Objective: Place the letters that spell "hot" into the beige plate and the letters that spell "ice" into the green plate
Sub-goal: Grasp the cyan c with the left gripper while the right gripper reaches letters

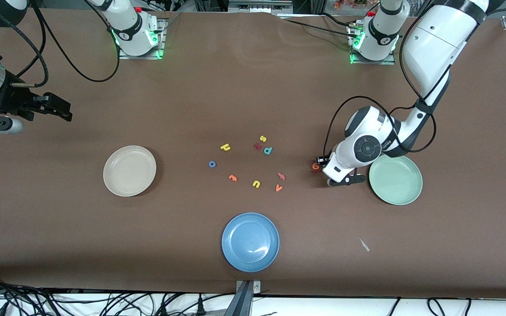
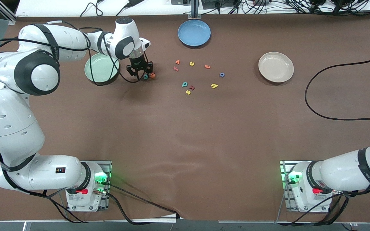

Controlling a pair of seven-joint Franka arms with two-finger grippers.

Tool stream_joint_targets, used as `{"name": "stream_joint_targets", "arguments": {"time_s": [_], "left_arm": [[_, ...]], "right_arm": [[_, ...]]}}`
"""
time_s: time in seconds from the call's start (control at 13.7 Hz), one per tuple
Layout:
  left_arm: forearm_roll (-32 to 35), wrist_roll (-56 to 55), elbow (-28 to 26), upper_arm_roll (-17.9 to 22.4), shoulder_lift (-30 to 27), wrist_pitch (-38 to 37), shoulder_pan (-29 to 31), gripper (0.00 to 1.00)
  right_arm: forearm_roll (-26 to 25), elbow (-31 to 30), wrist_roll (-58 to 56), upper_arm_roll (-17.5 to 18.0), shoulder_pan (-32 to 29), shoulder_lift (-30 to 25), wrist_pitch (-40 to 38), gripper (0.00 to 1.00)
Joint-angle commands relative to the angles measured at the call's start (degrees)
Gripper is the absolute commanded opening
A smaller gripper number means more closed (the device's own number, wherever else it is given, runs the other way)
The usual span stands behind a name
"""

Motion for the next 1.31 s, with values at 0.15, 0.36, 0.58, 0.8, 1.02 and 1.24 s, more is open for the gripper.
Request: {"name": "stream_joint_targets", "arguments": {"time_s": [0.15,0.36,0.58,0.8,1.02,1.24], "left_arm": [[1.16,-1.54,-1.24,0.44,-0.79,1.77,-0.75,0.58],[1.5,-1.54,-1.24,0.44,-0.71,1.77,-0.75,0.54],[2.3,-1.54,-1.06,0.53,-0.27,2.03,-0.75,0.42],[2.3,-1.54,-0.89,0.62,-0.27,2.91,-0.75,0.42],[2.3,-1.54,-0.63,0.79,-0.09,2.91,-0.75,0.42],[3.0,-1.54,-0.45,0.79,0.26,3.0,-0.75,0.42]], "right_arm": [[2.05,0.76,-0.53,3.28,-1.6,2.33,0.26,1.0],[2.94,0.59,-0.44,9.8,-7.15,3.73,1.4,1.0],[7.49,0.67,0.44,11.04,-6.72,5.66,4.2,0.99],[7.6,0.23,5.34,12.36,-2.34,9.26,10.0,0.99],[4.01,0.23,10.27,14.02,1.18,12.51,12.91,0.99],[0.57,-2.3,15.02,16.57,2.25,14.54,16.67,0.99]]}}
